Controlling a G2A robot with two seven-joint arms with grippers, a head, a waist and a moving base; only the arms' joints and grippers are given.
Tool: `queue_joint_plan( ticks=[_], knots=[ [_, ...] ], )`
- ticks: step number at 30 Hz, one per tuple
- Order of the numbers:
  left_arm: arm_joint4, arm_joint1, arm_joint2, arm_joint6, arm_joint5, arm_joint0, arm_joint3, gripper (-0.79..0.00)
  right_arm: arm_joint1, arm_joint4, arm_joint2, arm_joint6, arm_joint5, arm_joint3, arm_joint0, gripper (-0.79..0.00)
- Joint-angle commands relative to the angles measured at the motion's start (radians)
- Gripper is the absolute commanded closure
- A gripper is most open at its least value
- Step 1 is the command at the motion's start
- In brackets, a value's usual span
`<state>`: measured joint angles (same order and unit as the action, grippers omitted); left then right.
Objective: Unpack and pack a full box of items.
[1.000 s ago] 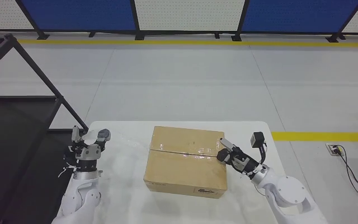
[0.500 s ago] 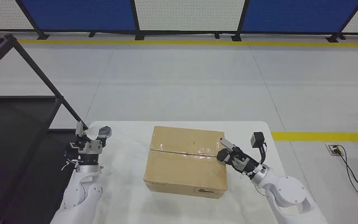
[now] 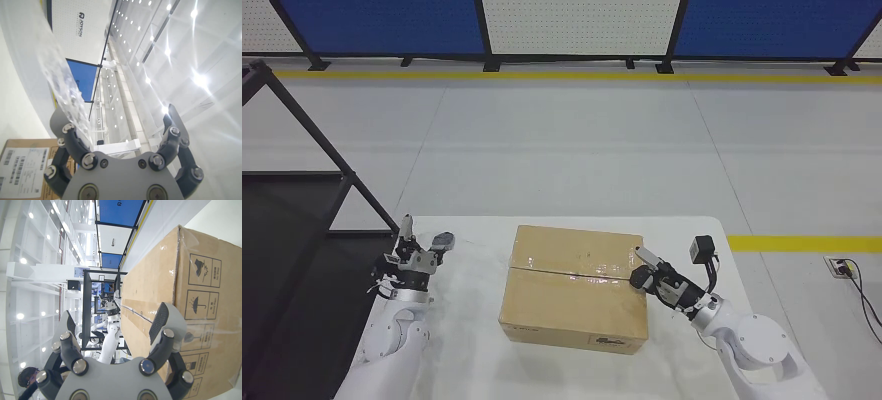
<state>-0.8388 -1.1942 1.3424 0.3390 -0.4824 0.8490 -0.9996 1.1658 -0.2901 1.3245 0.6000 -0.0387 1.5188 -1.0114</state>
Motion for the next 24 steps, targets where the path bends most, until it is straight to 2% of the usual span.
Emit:
queue_joint_plan(
  ticks=[1, 6, 13, 24],
  knots=[
    [0.022, -0.004, -0.019, 0.039, 0.01, -0.005, 0.013, -0.785, 0.0, 0.0, 0.0, 0.0, 0.0, 0.0, 0.0, -0.785],
    [0.043, -0.011, -0.033, 0.1, -0.033, -0.006, 0.025, -0.785, 0.0, 0.0, 0.0, 0.0, 0.0, 0.0, 0.0, -0.785],
    [-0.044, -0.026, -0.016, 0.145, -0.115, -0.002, 0.019, -0.785, 0.0, 0.0, 0.0, 0.0, 0.0, 0.0, 0.0, -0.785],
    [-0.13, -0.041, 0.028, 0.151, -0.185, 0.033, -0.043, -0.785, 0.0, 0.0, 0.0, 0.0, 0.0, 0.0, 0.0, -0.785]
  ],
)
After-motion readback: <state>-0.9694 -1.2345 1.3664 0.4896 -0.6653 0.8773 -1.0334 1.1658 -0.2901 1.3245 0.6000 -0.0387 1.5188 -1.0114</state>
